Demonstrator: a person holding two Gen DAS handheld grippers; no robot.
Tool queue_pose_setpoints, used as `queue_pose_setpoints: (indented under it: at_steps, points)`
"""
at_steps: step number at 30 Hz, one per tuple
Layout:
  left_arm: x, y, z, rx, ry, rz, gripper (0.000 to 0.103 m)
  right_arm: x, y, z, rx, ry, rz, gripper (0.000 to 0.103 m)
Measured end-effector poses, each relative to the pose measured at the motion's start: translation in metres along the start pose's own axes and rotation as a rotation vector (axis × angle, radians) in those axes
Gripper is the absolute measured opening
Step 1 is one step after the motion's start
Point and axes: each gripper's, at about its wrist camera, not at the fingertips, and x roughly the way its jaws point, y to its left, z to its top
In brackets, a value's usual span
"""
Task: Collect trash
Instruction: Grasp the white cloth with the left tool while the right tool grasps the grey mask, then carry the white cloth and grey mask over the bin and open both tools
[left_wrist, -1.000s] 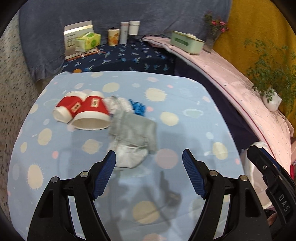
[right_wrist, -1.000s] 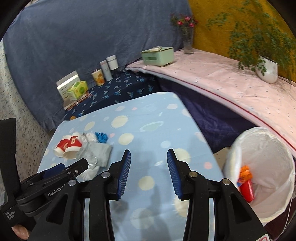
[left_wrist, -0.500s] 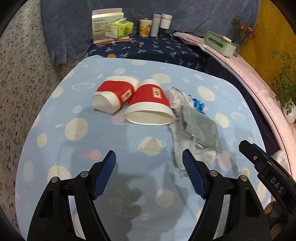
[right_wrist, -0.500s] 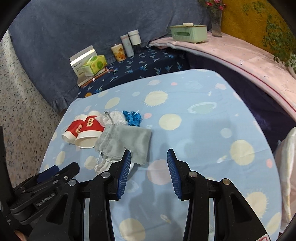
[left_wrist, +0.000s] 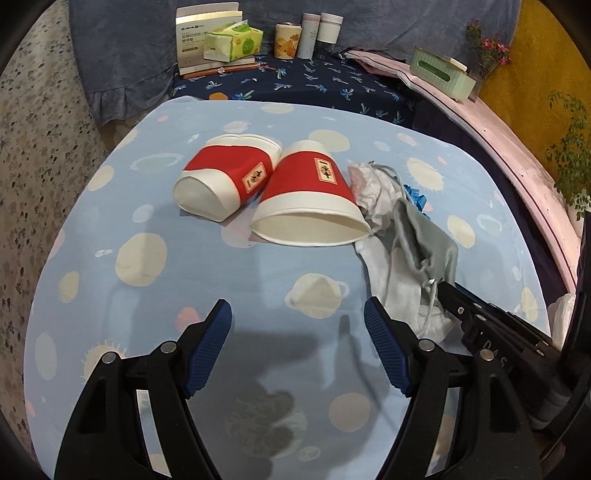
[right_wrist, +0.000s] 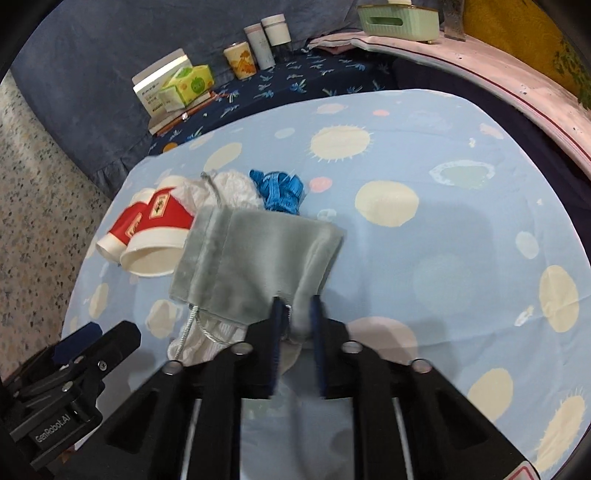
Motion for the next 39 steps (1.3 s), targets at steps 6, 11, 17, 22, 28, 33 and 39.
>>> queue_pose_setpoints:
  at_steps: [6, 11, 17, 22, 28, 33, 39]
  points:
    - [0.006, -0.02, -0.001, 0.039, 0.01, -0.03, 0.07, -0.018, -0.017, -0.003, 0.017, -0.045, -0.03, 0.005]
    - [0.014, -0.041, -0.002, 0.062, 0.02, -0.054, 0.07, -0.047, -0.049, -0.001, 0.084, -0.097, -0.052, 0.005]
    - [0.024, -0.062, -0.004, 0.072, 0.041, -0.084, 0.07, -0.074, -0.072, -0.002, 0.111, -0.145, -0.089, 0.005]
    - [0.03, -0.075, -0.007, 0.091, 0.057, -0.091, 0.048, -0.087, -0.081, -0.006, 0.123, -0.159, -0.091, 0.005]
    - [0.023, -0.084, -0.011, 0.098, 0.057, -0.104, 0.015, -0.102, -0.088, -0.01, 0.132, -0.182, -0.086, 0.005]
    - [0.001, -0.098, -0.012, 0.115, 0.023, -0.12, 0.013, -0.125, -0.092, -0.009, 0.14, -0.228, -0.079, 0.005]
    - [-0.036, -0.129, -0.01, 0.164, -0.034, -0.159, 0.013, -0.161, -0.099, -0.009, 0.147, -0.297, -0.078, 0.005]
